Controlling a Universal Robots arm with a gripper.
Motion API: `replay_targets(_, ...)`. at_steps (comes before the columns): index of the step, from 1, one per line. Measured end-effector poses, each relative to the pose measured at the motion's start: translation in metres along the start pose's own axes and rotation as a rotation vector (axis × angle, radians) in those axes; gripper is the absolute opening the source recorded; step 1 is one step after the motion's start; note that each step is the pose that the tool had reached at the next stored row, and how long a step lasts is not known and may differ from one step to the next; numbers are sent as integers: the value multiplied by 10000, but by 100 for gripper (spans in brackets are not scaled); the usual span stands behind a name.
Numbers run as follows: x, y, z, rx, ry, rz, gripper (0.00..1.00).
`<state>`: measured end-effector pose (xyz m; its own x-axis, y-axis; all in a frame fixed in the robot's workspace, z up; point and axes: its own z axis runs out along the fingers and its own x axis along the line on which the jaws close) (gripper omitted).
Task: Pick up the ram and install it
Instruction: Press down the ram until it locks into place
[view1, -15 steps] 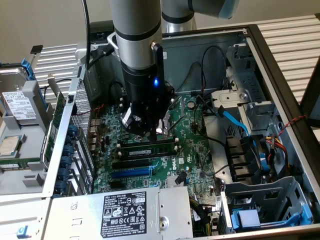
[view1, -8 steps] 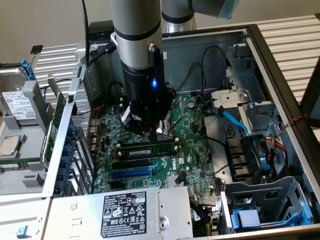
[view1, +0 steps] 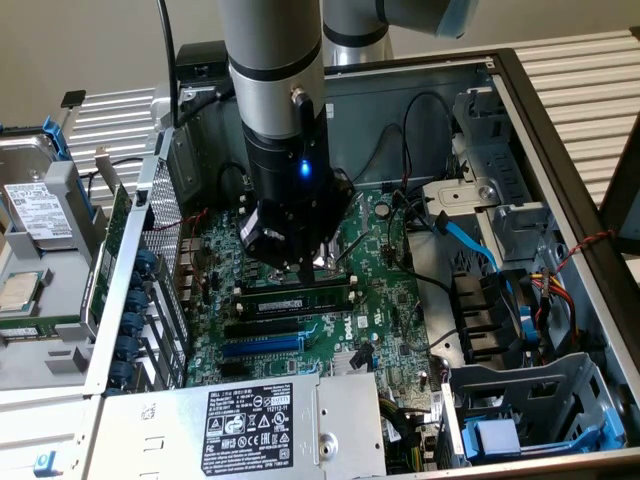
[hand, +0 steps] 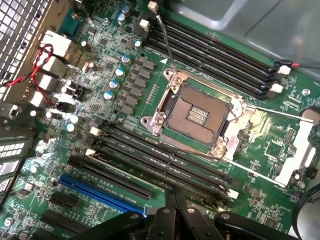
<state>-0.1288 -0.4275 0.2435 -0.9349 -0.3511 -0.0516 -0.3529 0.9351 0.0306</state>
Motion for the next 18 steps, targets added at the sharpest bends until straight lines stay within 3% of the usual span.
replay_targets(7,0,0,0,55,-26,920,11)
replay_targets(10,0,0,0,104,-10,1214,11)
replay_targets(12,0,0,0,124,44,1371,11)
replay_targets(18,0,0,0,157,298,1790,11)
